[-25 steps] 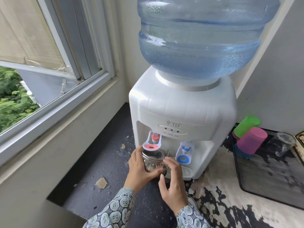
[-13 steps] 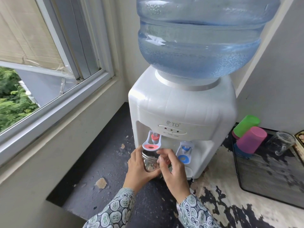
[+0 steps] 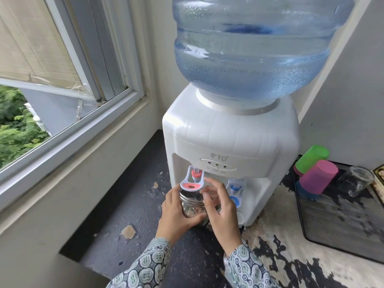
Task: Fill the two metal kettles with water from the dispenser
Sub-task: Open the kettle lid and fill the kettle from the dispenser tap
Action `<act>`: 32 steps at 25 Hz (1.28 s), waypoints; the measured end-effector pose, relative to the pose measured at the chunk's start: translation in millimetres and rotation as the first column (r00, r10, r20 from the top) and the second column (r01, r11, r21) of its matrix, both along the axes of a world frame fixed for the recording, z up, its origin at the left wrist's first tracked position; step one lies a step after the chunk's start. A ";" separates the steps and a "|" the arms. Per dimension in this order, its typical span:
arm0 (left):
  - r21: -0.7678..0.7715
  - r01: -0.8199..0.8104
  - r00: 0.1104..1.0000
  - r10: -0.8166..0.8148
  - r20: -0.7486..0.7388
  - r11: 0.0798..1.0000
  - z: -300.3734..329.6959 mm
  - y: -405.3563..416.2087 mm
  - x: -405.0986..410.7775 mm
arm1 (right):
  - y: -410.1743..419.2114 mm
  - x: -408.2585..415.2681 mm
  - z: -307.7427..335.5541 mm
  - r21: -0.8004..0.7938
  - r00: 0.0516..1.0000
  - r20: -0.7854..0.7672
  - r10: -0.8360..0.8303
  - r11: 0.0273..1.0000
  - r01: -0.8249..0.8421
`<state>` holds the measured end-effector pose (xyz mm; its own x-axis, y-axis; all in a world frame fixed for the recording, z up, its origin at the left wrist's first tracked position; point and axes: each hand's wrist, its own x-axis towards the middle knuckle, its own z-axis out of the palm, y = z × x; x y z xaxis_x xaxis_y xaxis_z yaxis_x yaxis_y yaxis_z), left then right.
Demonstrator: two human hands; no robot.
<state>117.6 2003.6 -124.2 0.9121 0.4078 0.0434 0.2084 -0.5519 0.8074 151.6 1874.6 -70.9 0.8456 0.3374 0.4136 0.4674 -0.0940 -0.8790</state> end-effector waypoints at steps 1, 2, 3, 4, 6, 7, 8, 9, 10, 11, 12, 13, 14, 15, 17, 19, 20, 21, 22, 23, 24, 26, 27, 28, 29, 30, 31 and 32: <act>-0.002 0.001 1.000 -0.001 0.007 1.000 0.1 0.1 0.1 | 0.1 0.7 2.9 0.001 1.000 0.001 0.019 1.000 -0.019; -0.002 0.004 1.000 -0.004 0.013 1.000 0.6 0.2 0.0 | 0.3 1.4 5.4 0.005 1.000 -0.005 0.029 1.000 -0.029; -0.002 0.007 1.000 -0.007 0.018 1.000 1.1 0.0 0.0 | 0.4 2.0 8.1 0.012 0.999 -0.018 0.027 1.000 -0.027; -0.005 0.011 1.000 -0.011 0.025 1.000 1.8 -0.3 0.0 | 1.0 2.6 10.5 0.024 0.999 -0.043 0.012 1.000 -0.011; -0.019 0.015 0.999 -0.014 0.033 1.000 3.2 -0.7 0.4 | 3.2 4.6 16.1 0.053 0.990 -0.133 -0.039 0.998 0.046; -0.025 0.016 0.999 -0.016 0.034 1.000 3.5 -0.5 0.9 | 4.6 6.4 19.0 0.054 0.981 -0.181 -0.064 0.996 0.075; -0.031 0.018 0.999 -0.017 0.034 0.999 3.8 -0.4 1.1 | 6.1 8.4 21.7 0.038 0.971 -0.229 -0.068 0.996 0.079; -0.037 0.018 0.999 -0.016 0.034 0.999 3.4 -0.2 1.2 | 7.9 10.5 24.2 0.018 0.960 -0.274 -0.059 0.998 0.066; -0.038 0.018 0.999 -0.017 0.038 0.999 3.4 -0.1 1.1 | 9.7 12.1 26.9 0.000 0.949 -0.312 -0.045 0.999 0.047; -0.038 0.020 0.999 -0.018 0.041 0.999 2.9 0.1 0.9 | 11.4 13.2 28.2 -0.009 0.939 -0.342 -0.036 0.999 0.035; -0.036 0.024 0.999 -0.022 0.044 0.999 2.8 0.1 0.7 | 12.3 13.8 30.0 -0.014 0.930 -0.366 -0.036 0.999 0.033; -0.038 0.025 0.999 -0.023 0.045 0.999 2.8 0.1 0.8 | 12.5 14.0 32.1 -0.015 0.922 -0.386 -0.038 0.999 0.034; -0.039 0.025 0.999 -0.023 0.045 0.999 2.8 0.2 0.9 | 12.4 13.8 35.0 -0.010 0.912 -0.409 -0.033 0.999 0.031; -0.042 0.023 0.999 -0.021 0.045 0.999 2.6 0.5 0.9 | 11.9 13.2 37.3 0.004 0.898 -0.439 -0.016 1.000 0.019; -0.050 0.019 0.999 -0.017 0.045 0.999 2.3 0.7 1.1 | 10.7 11.1 42.0 0.047 0.856 -0.517 0.029 0.999 -0.005; -0.048 0.020 0.999 -0.018 0.043 0.999 1.1 0.9 1.7 | 10.0 9.3 44.3 0.081 0.801 -0.596 0.061 0.997 -0.016; -0.042 0.020 0.999 -0.018 0.041 0.999 0.2 0.9 2.1 | 10.1 8.4 44.8 0.091 0.773 -0.631 0.071 0.996 -0.017; -0.038 0.017 0.999 -0.016 0.038 0.999 -1.2 1.2 2.6 | 10.7 8.1 44.1 0.104 0.747 -0.659 0.082 0.994 -0.016; -0.033 0.015 0.999 -0.014 0.037 0.999 -1.9 1.4 2.7 | 11.3 7.6 43.9 0.119 0.726 -0.681 0.094 0.993 -0.017; -0.033 0.012 0.999 -0.011 0.037 0.999 -2.4 1.7 2.8 | 11.5 7.5 43.3 0.132 0.711 -0.695 0.107 0.991 -0.020; -0.032 0.010 0.999 -0.009 0.039 0.999 -2.4 1.7 2.8 | 11.2 7.7 43.4 0.143 0.700 -0.704 0.118 0.990 -0.023; -0.033 0.014 0.999 -0.012 0.045 0.999 -1.6 1.8 2.8 | 9.1 8.5 43.4 0.156 0.689 -0.713 0.132 0.987 -0.028; -0.035 0.018 0.999 -0.016 0.051 0.999 -1.3 1.7 2.6 | 8.1 9.2 43.1 0.156 0.685 -0.716 0.135 0.987 -0.031; -0.037 0.023 0.998 -0.021 0.056 0.999 -0.7 1.4 2.3 | 7.3 9.6 43.4 0.154 0.682 -0.719 0.136 0.987 -0.034; -0.040 0.025 0.998 -0.022 0.061 0.999 -0.4 1.2 2.0 | 6.9 9.9 43.3 0.153 0.680 -0.720 0.137 0.987 -0.037; -0.042 0.026 0.997 -0.023 0.067 0.999 -0.4 1.2 1.8 | 7.1 9.9 43.2 0.156 0.677 -0.722 0.140 0.987 -0.038; -0.045 0.028 0.997 -0.025 0.072 0.999 -1.0 1.1 1.6 | 7.3 9.9 42.7 0.161 0.675 -0.724 0.144 0.986 -0.037; -0.051 0.031 0.997 -0.027 0.075 0.998 -1.2 0.6 1.4 | 7.4 9.8 42.6 0.166 0.673 -0.725 0.147 0.985 -0.037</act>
<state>119.0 2004.2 -125.3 0.9184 0.3849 0.0911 0.1311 -0.5135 0.8480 161.4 1882.0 -28.2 0.8620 0.4220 -0.2808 -0.3316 0.0504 -0.9421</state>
